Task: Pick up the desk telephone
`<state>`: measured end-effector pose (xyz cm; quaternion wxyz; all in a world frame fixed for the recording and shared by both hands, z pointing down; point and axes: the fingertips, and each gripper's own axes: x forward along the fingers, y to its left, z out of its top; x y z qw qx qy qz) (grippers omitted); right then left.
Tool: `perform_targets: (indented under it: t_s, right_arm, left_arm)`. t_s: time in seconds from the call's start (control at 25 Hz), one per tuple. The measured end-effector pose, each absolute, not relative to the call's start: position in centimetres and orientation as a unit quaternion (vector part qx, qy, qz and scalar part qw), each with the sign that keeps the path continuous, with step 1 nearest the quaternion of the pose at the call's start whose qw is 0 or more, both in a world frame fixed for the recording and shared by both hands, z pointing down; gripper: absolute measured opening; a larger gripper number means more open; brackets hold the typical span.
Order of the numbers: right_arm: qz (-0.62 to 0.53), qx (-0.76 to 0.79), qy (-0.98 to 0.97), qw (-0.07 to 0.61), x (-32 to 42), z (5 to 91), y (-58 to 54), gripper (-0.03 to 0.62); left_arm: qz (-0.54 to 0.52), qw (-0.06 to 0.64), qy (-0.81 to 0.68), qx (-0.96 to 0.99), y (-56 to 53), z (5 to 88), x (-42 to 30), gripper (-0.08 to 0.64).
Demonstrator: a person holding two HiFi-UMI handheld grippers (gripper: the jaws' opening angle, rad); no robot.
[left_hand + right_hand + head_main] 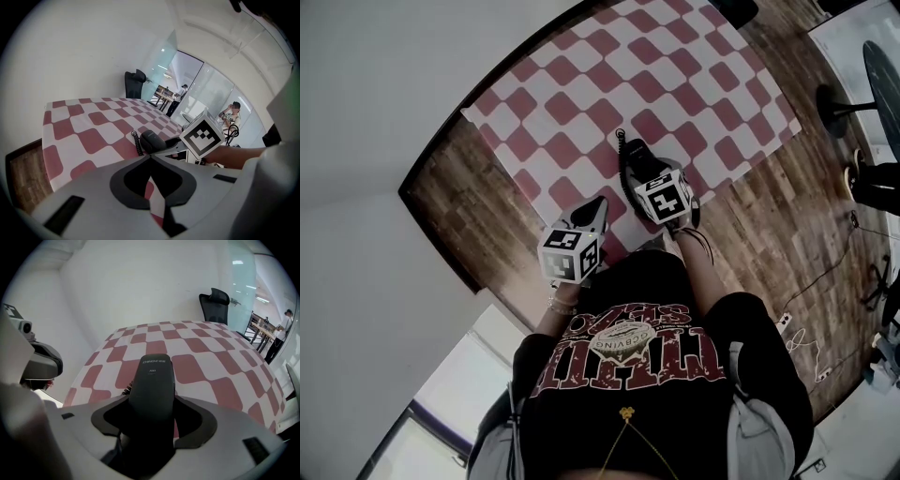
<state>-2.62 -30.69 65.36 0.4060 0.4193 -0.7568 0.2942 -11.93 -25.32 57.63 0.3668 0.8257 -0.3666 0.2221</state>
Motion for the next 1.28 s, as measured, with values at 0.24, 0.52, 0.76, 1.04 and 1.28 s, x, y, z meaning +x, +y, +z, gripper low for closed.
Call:
perform_targets:
  t_s: [0.24,0.52,0.76,1.04,1.28]
  right_arm:
    - [0.331,0.420,-0.738,0.411,-2.7,66.6,-30.7,0.282]
    - [0.299,0.448,-0.741,0.400,-2.5,66.7,-30.6,0.282]
    - [0.299,0.450,-0.741,0.399,-2.5,66.7,-30.7,0.282]
    - [0.298,0.449,-0.743,0.397,-2.4,66.7,-30.6,0.282]
    - [0.299,0.436,-0.746,0.405,-2.4,66.6,-30.2,0.281]
  left_arm:
    - [0.217,0.374,-0.369,0.823,-25.5,57.9,-12.1,0.008]
    - [0.220,0.376,-0.365,0.823,-25.5,58.1,-11.9,0.008]
    - [0.223,0.373,-0.353,0.829,-25.2,58.0,-11.1,0.008]
    - [0.223,0.366,-0.348,0.834,-24.8,57.5,-11.0,0.008]
    - [0.219,0.365,-0.359,0.831,-24.8,57.4,-11.8,0.008]
